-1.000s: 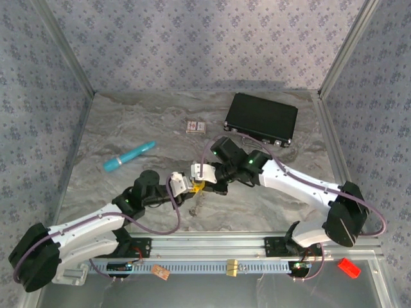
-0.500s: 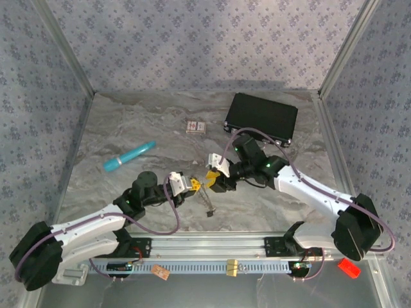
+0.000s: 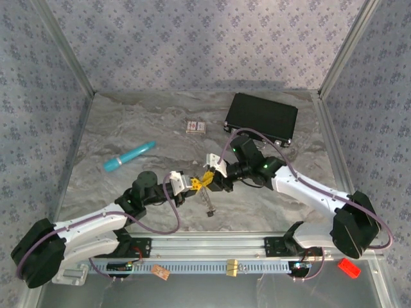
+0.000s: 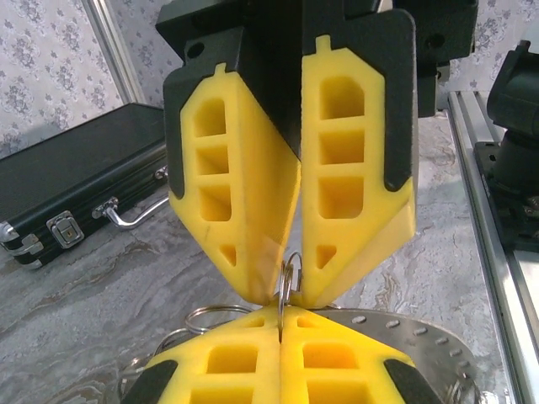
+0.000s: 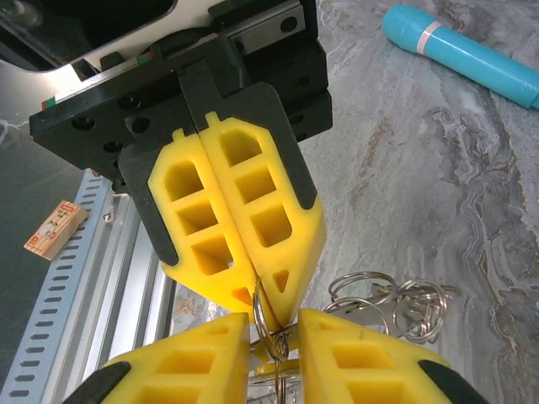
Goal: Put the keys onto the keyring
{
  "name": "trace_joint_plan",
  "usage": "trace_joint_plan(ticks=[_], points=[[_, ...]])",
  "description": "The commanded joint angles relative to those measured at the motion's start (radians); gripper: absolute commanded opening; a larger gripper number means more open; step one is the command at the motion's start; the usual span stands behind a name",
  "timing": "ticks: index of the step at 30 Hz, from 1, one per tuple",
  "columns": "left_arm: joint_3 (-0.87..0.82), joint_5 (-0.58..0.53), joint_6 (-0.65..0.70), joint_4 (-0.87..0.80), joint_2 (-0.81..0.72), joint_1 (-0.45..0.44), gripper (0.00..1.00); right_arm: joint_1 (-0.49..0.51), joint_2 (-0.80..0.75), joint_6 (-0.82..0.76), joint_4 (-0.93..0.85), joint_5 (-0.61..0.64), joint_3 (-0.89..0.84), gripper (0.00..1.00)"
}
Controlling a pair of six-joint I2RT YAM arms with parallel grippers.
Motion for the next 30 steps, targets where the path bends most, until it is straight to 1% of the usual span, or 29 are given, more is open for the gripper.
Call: trace_joint_plan(ticks=[1,2,5,6,7,8,9,11,13,15,21,22,23,24,26,27,29,30], points=[[0.008,0.039,-0.019,0.077,-0.004,-0.001,0.00,0.006,0.002,-0.042,-0.051,-0.009,0.009,0.21],[0.007,0.039,-0.018,0.075,-0.004,0.000,0.00,0.007,0.004,-0.052,-0.067,-0.003,0.016,0.18],[0.007,0.033,-0.023,0.067,-0.011,0.000,0.00,0.013,0.002,-0.072,-0.086,0.017,0.037,0.02],[0.011,0.026,-0.025,0.052,-0.014,0.000,0.02,0.014,0.001,-0.079,-0.091,0.021,0.045,0.00],[0.015,0.017,-0.025,0.029,-0.015,0.000,0.10,0.019,0.002,-0.091,-0.107,0.031,0.059,0.00],[0.026,0.005,-0.021,-0.006,-0.021,0.000,0.21,0.027,0.006,-0.110,-0.131,0.052,0.077,0.00],[0.034,-0.007,-0.016,-0.040,-0.026,-0.001,0.26,0.037,0.012,-0.135,-0.163,0.075,0.096,0.00],[0.061,-0.018,0.013,-0.134,-0.038,-0.001,0.28,0.061,0.033,-0.188,-0.248,0.131,0.146,0.00],[0.084,-0.026,0.038,-0.208,-0.043,-0.003,0.28,0.079,0.057,-0.233,-0.322,0.176,0.187,0.00],[0.106,-0.021,0.058,-0.263,-0.042,-0.008,0.25,0.095,0.074,-0.262,-0.375,0.212,0.219,0.00],[0.125,-0.002,0.080,-0.285,-0.021,-0.011,0.03,0.129,0.108,-0.306,-0.443,0.258,0.286,0.00],[0.128,-0.001,0.082,-0.286,-0.020,-0.012,0.00,0.135,0.114,-0.311,-0.456,0.266,0.294,0.00],[0.129,-0.001,0.085,-0.286,-0.017,-0.011,0.00,0.136,0.115,-0.313,-0.463,0.262,0.298,0.00],[0.129,-0.001,0.087,-0.284,-0.019,-0.010,0.00,0.132,0.111,-0.307,-0.461,0.249,0.293,0.01],[0.119,-0.002,0.081,-0.263,-0.024,-0.010,0.00,0.103,0.073,-0.267,-0.403,0.196,0.249,0.22],[0.109,-0.001,0.072,-0.240,-0.028,-0.011,0.00,0.087,0.047,-0.243,-0.367,0.168,0.219,0.27],[0.083,0.007,0.050,-0.171,-0.033,-0.010,0.00,0.050,0.000,-0.186,-0.265,0.106,0.159,0.32],[0.073,0.013,0.045,-0.146,-0.033,-0.011,0.00,0.041,-0.011,-0.168,-0.243,0.089,0.139,0.33]])
